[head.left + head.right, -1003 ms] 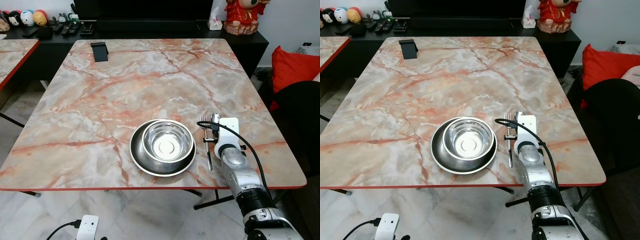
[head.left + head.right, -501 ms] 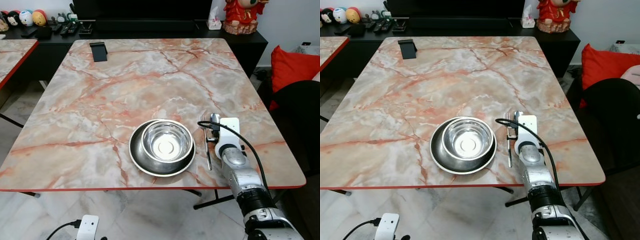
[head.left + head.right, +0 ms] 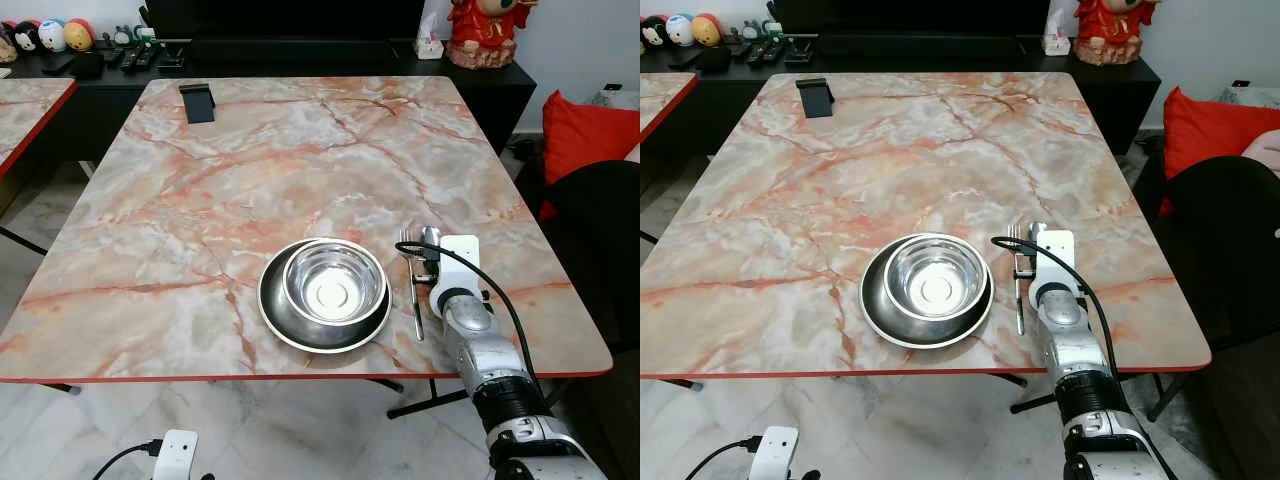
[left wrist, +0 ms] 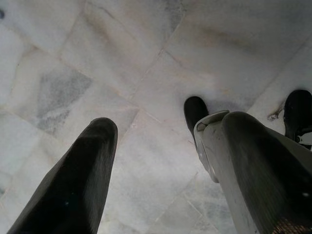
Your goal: Setting the table
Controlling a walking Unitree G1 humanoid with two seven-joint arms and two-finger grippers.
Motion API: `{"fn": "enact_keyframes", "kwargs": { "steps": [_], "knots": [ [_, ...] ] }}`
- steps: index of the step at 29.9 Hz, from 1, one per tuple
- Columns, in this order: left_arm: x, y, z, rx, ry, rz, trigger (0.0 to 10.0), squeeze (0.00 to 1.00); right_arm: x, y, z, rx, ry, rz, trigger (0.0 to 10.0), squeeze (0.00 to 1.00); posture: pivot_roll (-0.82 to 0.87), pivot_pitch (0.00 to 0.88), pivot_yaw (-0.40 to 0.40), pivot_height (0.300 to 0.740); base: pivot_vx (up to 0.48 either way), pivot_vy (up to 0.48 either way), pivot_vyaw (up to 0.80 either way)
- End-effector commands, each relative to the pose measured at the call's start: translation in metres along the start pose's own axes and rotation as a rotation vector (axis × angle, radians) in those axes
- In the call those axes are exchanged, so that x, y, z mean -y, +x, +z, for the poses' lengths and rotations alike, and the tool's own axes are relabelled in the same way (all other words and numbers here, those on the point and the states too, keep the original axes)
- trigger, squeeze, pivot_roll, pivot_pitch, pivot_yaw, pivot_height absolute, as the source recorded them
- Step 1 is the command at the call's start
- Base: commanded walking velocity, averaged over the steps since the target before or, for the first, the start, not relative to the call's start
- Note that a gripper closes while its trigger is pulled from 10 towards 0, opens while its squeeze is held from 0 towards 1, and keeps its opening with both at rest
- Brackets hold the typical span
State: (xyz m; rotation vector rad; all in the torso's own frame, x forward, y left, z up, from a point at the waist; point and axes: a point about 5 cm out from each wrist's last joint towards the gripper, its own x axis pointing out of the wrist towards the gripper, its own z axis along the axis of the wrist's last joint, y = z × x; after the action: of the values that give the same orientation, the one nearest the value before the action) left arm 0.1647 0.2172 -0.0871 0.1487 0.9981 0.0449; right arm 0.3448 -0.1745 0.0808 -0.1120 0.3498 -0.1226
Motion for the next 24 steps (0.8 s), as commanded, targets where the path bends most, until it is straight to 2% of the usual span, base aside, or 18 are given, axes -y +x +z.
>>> {"fn": "enact_keyframes", "kwargs": {
  "steps": [1, 18, 24],
  "knots": [
    [0.000, -0.001, -0.006, -0.024, -0.006, -0.001, 10.0, 0.00, -0.002, 0.000, 0.003, 0.010, 0.019, 0.003, 10.0, 0.00, -0.06, 0.062, -0.004, 0.740, 0.000, 0.000, 0.00],
    [0.000, -0.001, -0.006, -0.024, -0.009, -0.003, 10.0, 0.00, 0.004, 0.000, 0.010, 0.048, 0.033, -0.039, 10.0, 0.00, -0.06, 0.063, -0.003, 0.740, 0.000, 0.000, 0.00],
    [0.000, -0.001, -0.006, -0.024, -0.009, 0.000, 10.0, 0.00, 0.006, -0.001, 0.017, 0.101, 0.062, -0.057, 10.0, 0.00, -0.06, 0.063, -0.003, 0.740, 0.000, 0.000, 0.00]
  ]
}}
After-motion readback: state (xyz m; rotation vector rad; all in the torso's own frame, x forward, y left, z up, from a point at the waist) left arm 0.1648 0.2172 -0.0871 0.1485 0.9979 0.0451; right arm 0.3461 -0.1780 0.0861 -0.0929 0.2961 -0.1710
